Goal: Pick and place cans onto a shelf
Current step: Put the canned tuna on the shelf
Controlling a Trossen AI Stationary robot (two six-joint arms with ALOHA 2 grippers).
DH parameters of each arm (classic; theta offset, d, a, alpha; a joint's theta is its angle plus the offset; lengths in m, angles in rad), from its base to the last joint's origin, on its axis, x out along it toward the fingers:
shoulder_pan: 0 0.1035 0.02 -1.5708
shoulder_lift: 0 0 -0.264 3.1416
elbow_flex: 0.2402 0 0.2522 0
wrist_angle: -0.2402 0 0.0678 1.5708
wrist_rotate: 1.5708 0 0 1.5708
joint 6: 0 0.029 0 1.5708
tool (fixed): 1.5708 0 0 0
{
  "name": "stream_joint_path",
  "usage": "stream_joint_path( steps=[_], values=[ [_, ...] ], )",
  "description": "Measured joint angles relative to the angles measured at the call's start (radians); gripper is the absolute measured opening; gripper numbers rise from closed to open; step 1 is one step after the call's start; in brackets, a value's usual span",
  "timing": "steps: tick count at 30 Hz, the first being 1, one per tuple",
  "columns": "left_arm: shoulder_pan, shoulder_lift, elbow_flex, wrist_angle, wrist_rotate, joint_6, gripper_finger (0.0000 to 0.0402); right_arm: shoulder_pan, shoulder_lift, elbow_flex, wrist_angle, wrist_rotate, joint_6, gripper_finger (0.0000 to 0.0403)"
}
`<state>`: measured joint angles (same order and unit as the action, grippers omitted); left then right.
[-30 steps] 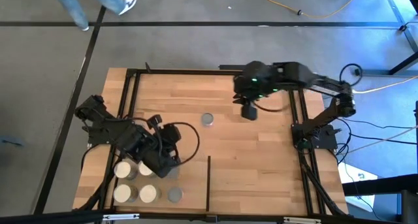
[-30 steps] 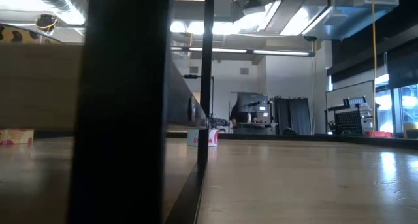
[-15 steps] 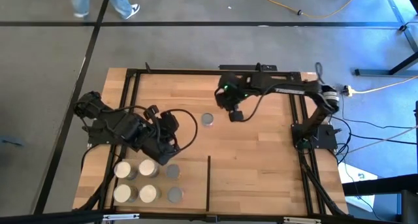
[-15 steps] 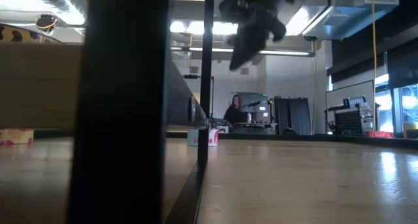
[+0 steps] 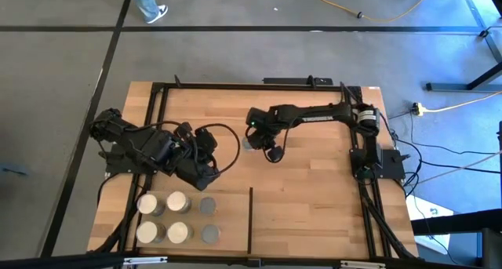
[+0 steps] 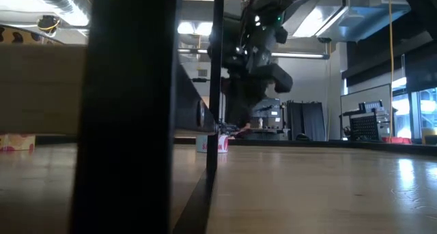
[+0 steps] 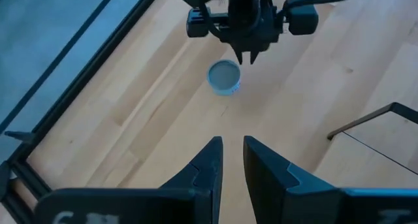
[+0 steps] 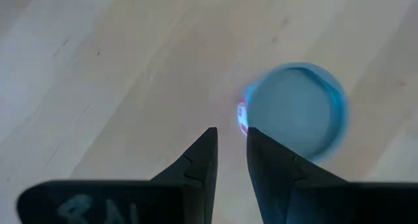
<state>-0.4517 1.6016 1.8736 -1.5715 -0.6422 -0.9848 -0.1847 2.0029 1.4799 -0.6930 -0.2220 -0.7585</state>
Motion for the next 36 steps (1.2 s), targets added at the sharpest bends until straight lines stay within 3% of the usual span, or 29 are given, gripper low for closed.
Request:
stream_joint_path(
  steps=[31, 36],
  values=[
    [0.01, 0.0, 0.0, 0.001, 0.028, 0.0, 0.0055, 0.018, 0.118, 0.007, 0.139, -0.004, -0.028, 0.0084],
    [0.01, 0.0, 0.0, 0.0, 0.028, 0.0, 0.0055, 0.019, 0.121, 0.005, 0.181, 0.013, 0.05, 0.0059]
  ],
)
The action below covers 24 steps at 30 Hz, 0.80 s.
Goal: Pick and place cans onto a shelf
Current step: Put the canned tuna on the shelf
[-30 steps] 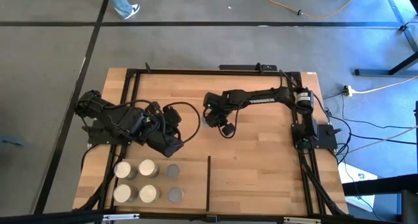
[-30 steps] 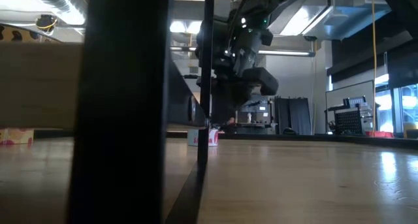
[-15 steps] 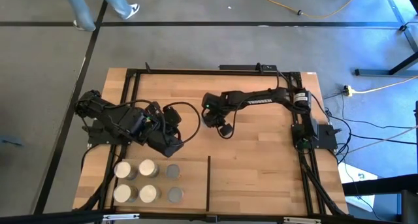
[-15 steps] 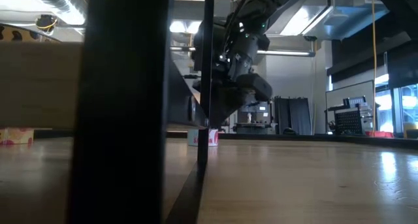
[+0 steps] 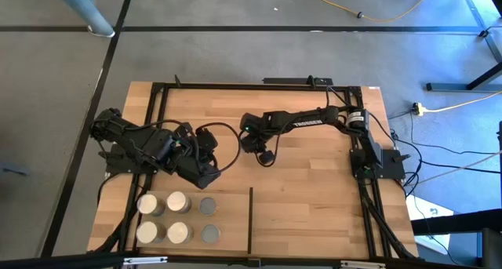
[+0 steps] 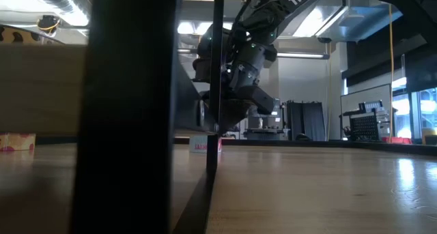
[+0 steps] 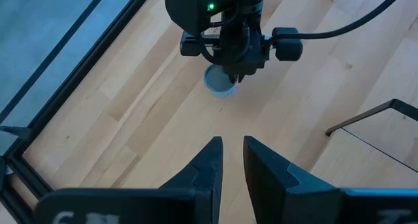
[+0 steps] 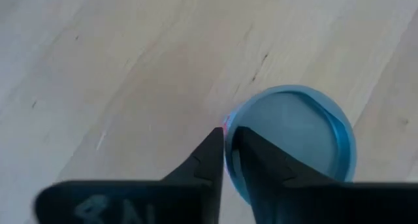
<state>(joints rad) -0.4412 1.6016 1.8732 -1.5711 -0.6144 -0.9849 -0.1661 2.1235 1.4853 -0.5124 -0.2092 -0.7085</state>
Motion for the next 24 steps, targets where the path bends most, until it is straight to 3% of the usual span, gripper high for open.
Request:
stream_joint_path(
  steps=[5, 13, 24],
  values=[
    [0.0, 0.0, 0.0, 0.0, 0.0, 0.0, 0.0055, 0.0, 0.0, 0.0, 0.012, 0.003, 0.072, 0.0011],
    [0.0, 0.0, 0.0, 0.0, 0.0, 0.0, 0.0055, 0.02, 0.005, 0.03, -0.024, 0.051, 0.158, 0.0006],
    [0.0, 0.0, 0.0, 0.0, 0.0, 0.001, 0.0055, 0.069, 0.01, 0.179, -0.203, 0.14, 0.208, 0.0006]
  ],
)
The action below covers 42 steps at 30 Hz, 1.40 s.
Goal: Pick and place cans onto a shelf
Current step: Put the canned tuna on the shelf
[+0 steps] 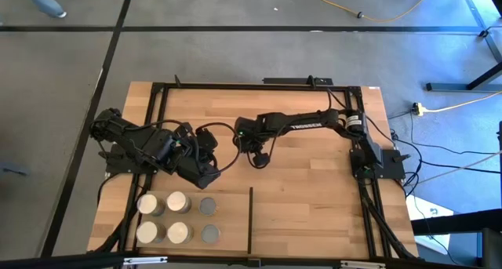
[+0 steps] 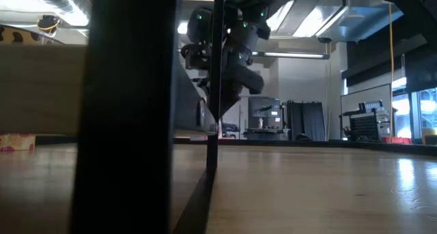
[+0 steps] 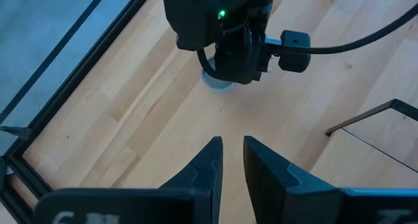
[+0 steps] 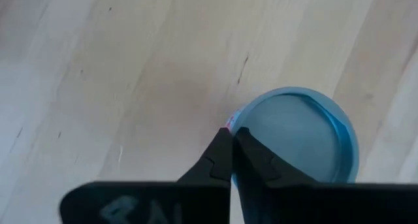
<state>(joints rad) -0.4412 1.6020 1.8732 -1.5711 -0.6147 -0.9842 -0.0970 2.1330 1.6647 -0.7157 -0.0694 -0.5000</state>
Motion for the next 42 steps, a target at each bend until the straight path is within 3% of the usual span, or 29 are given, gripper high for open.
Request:
stream_joint_path(
  steps=[8, 15, 22, 25, 32, 38, 42],
  values=[
    [0.0, 0.0, 0.0, 0.0, 0.0, 0.005, 0.0055, 0.044, -0.002, 0.15, -0.15, 0.02, 0.055, 0.0006],
    [0.0, 0.0, 0.0, 0.0, -0.001, 0.052, 0.0055, 0.129, -0.003, 0.337, -0.295, 0.114, 0.063, 0.0006],
    [-0.001, 0.0, 0.0, 0.0, -0.001, 0.054, 0.0055, 0.222, -0.004, 0.528, -0.447, 0.108, 0.165, 0.0004],
    [-0.001, 0.0, 0.0, 0.001, -0.002, 0.076, 0.0055, 0.265, -0.005, 0.594, -0.508, 0.05, 0.185, 0.0004],
    [-0.001, 0.0, 0.0, 0.001, 0.016, 0.085, 0.0055, 0.377, -0.007, 0.67, -0.506, 0.049, 0.24, 0.0004],
    [-0.01, 0.0, 0.0, 0.006, 0.106, 0.178, 0.0055, 0.44, -0.006, 0.678, -0.503, 0.1, 0.291, 0.0004],
    [-0.04, 0.0, 0.0, 0.061, 0.138, 0.423, 0.0055, 0.459, -0.007, 0.678, -0.503, 0.16, 0.285, 0.0004]
  ],
)
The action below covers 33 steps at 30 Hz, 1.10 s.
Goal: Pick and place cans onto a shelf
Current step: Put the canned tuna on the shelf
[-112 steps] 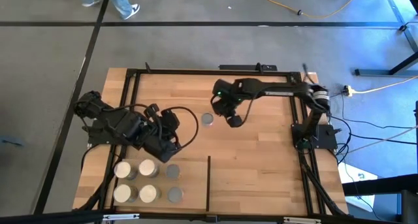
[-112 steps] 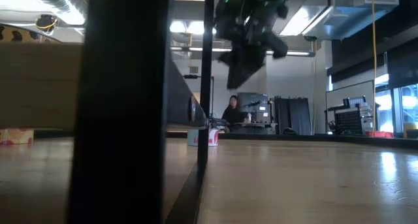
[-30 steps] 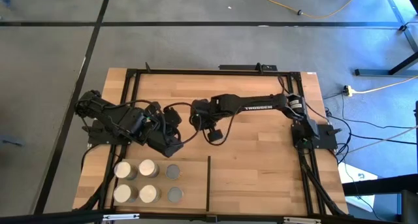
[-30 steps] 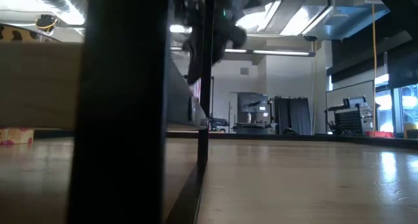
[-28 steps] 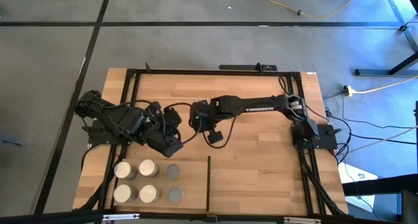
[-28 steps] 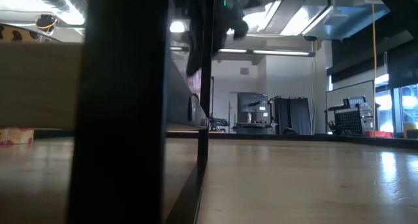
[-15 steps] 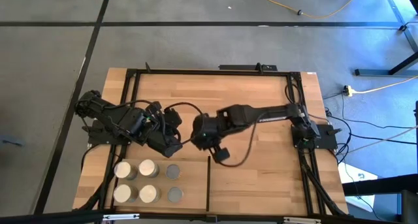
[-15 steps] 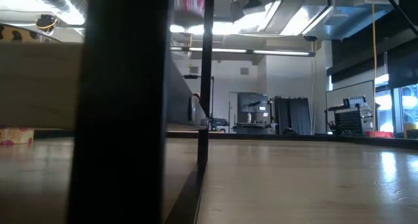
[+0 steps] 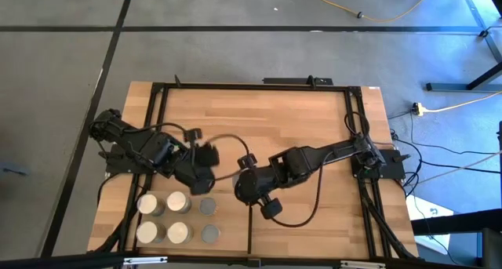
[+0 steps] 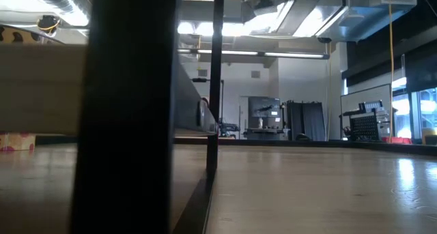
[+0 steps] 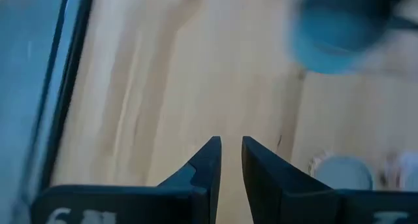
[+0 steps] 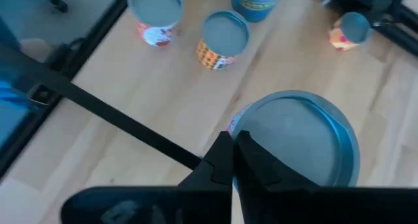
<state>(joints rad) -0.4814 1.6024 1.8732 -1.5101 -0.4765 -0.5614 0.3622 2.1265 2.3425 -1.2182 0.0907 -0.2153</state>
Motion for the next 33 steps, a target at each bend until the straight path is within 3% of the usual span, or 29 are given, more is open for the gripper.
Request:
stream_joint_path(
  steps=[4, 11, 19, 23, 33],
  values=[
    [-0.026, 0.0, 0.0, 0.096, 0.029, 0.257, 0.0055, 0.005, 0.0, 0.0, 0.0, 0.021, -0.032, 0.0004],
    [-0.023, 0.0, 0.0, 0.244, 0.032, 0.42, 0.0055, 0.003, 0.0, -0.002, 0.0, 0.023, -0.173, 0.0004],
    [-0.027, 0.01, 0.0, 0.272, 0.126, 0.727, 0.0055, 0.003, 0.0, -0.003, -0.001, 0.018, -0.354, 0.0004],
    [-0.028, 0.02, 0.0, 0.271, 0.143, 0.849, 0.0055, 0.003, 0.0, -0.004, 0.0, -0.043, -0.444, 0.0004],
    [-0.028, 0.058, 0.0, 0.282, 0.243, 1.059, 0.0055, -0.014, 0.0, -0.004, 0.038, -0.07, -0.529, 0.0004]
  ],
)
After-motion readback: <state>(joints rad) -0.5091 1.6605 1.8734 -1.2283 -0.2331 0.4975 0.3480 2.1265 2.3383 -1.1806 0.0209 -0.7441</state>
